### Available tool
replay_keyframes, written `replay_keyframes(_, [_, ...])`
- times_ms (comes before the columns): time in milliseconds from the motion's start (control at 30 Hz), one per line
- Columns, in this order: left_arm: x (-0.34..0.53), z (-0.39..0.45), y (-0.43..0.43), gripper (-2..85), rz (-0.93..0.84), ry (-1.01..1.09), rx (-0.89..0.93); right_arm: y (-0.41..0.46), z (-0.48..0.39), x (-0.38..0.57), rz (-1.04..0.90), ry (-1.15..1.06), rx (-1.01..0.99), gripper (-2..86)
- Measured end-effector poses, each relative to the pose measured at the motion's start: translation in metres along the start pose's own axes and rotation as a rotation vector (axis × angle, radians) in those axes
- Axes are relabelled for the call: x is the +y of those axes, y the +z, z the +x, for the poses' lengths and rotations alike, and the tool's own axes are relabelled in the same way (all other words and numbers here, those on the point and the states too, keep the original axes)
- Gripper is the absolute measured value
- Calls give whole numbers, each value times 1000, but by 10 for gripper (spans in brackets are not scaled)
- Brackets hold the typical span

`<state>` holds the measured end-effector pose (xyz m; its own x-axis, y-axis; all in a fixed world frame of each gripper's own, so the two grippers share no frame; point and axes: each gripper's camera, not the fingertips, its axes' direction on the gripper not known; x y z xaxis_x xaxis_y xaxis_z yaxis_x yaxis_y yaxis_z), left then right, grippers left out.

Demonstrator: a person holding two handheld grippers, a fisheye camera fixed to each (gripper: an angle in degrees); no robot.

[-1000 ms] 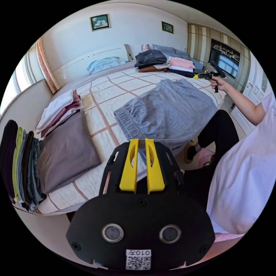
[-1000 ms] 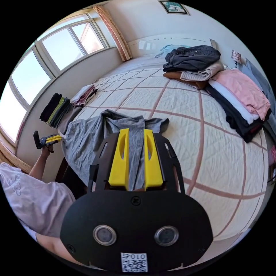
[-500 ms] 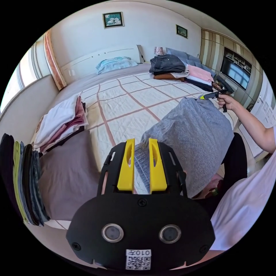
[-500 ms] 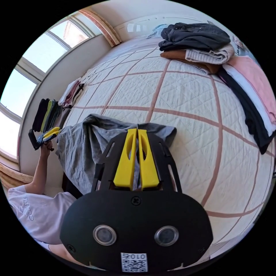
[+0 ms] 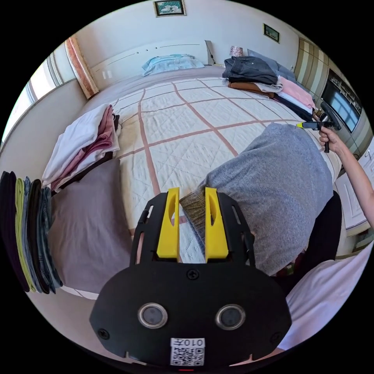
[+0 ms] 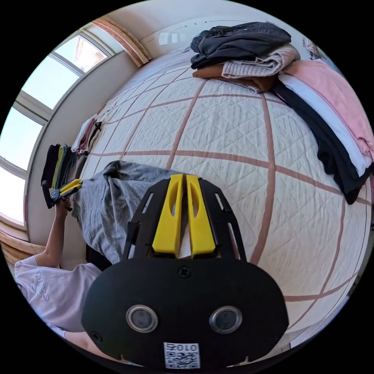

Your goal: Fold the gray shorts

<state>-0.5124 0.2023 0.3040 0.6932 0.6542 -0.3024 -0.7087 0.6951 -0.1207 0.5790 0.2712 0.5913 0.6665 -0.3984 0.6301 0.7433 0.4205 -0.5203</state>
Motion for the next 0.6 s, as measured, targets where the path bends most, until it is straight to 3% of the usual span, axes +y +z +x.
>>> replay_keyframes(133, [25, -36, -13, 104, 76, -67, 144, -29, -4, 15, 105, 8, 26, 61])
replay_keyframes(267, [50, -86, -9, 107, 104, -234, 134, -49, -15, 20, 207, 51, 180, 67])
replay_keyframes(400, [53, -111, 6, 112, 119, -285, 249, -31, -53, 8, 113, -160, 44, 66])
replay_keyframes(600, [29, -113, 68, 111, -34, -227, 417, 13, -105, -7, -6, -396, 38, 63])
